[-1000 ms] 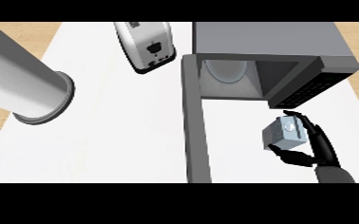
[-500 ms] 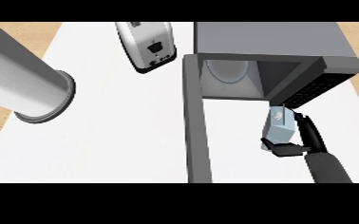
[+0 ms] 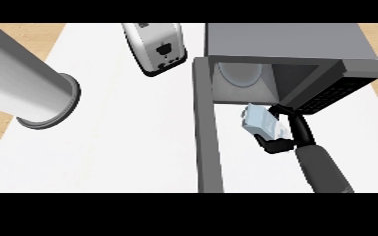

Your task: Pick up the milk, place it into the microwave and close the microwave

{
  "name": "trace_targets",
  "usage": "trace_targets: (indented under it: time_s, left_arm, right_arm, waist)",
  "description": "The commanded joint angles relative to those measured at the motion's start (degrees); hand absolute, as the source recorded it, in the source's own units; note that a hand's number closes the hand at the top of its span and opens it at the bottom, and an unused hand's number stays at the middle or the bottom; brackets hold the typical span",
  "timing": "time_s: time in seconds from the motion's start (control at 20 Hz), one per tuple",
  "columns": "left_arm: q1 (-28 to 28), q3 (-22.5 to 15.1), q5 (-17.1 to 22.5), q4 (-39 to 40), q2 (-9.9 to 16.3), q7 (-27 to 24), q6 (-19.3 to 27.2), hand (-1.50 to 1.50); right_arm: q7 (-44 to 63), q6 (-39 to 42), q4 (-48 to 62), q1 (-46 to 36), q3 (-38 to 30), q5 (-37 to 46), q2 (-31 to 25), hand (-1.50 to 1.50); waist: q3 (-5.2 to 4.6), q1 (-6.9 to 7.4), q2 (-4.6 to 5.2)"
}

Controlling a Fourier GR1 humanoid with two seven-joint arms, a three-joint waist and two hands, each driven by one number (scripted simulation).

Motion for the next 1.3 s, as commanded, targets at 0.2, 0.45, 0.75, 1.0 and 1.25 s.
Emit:
trace_targets:
  time_s: [0.2,0.45,0.75,1.0,1.25]
  left_arm:
    - [-2.0,1.9,1.6,1.2,-0.2,1.3,1.0,-1.5]
    - [-1.0,5.1,4.0,0.7,0.4,3.5,-0.4,-1.5]
    - [-0.3,7.2,4.3,3.7,0.0,1.4,-4.0,-1.5]
    - [-8.1,9.9,5.9,7.4,2.0,5.0,-1.4,-1.5]
    - [-7.2,8.6,5.1,3.7,0.7,7.7,-1.8,-1.5]
  right_arm:
    - [-5.9,8.5,-3.4,-1.5,3.4,-1.3,4.0,1.5]
    - [4.3,5.3,-13.5,-3.6,5.6,-1.5,5.9,1.5]
    - [16.5,-0.2,-17.1,-8.7,6.6,0.0,7.0,1.5]
    - [26.4,3.8,-16.7,-16.3,6.4,-0.8,5.5,1.5]
    - [25.3,-1.5,-7.7,-20.7,5.7,1.5,4.8,1.5]
  waist:
    - [0.02,-1.63,-0.45]
    - [-0.06,-2.1,-0.79]
    - [-0.01,-1.04,-0.56]
    - [-0.03,-1.24,-0.25]
    - [0.05,0.03,0.13]
